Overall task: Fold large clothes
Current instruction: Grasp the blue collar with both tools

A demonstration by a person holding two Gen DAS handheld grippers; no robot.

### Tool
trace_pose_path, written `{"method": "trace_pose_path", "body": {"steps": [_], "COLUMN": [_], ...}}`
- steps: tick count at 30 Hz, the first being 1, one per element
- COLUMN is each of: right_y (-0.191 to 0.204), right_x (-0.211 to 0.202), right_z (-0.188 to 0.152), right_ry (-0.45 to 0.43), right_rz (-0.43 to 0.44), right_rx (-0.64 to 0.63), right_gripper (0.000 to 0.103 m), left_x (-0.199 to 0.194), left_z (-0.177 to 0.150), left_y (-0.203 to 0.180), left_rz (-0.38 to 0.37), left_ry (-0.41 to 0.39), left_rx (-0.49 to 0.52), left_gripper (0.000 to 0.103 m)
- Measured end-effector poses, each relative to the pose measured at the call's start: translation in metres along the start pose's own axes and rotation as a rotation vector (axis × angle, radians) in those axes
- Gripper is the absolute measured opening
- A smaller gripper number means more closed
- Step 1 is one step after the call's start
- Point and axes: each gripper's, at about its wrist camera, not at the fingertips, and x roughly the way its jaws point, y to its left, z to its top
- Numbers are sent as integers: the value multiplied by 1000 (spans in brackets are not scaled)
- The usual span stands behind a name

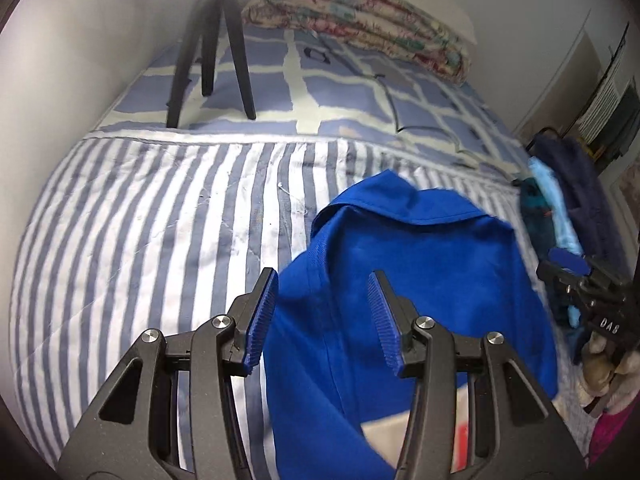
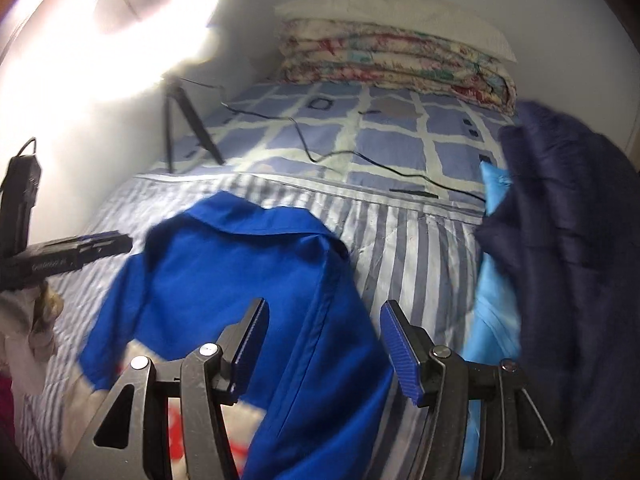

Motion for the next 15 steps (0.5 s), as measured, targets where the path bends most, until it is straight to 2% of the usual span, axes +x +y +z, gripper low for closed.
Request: {"method": "trace_pose_path", "body": {"steps": [3,9,10,11,12,13,14,15], "right_y": [-3,-6,-6,-6,-5,-4,-2,0], "right_x": [20,49,54,58,63,66,67,65], "right_z": [4,6,5,4,2,1,1,1], "right_ry": [6,34,45,56,70,82,83,77], "right_rz": [-17,1,12,17,24,40,54,41], "right_rx": [9,44,49,51,50,50,49,46], "right_gripper": [61,61,61,57,51,37,28,25], "left_x": [21,37,39,40,43,44,43,42], "left_z": [2,-2,-2,-2,-2,-3,-4,-3], "left_y": [1,-4,-5,-7,-11,-14,-18,-20], "left_rz": [28,59,55,47,47,59,77,80], "left_ry": [15,9,4,6,10,6,-1,-6], "left_rx": [11,30,36,42,61,77,93,95], "left_gripper": [48,48,38,25,20,11,9,8]}}
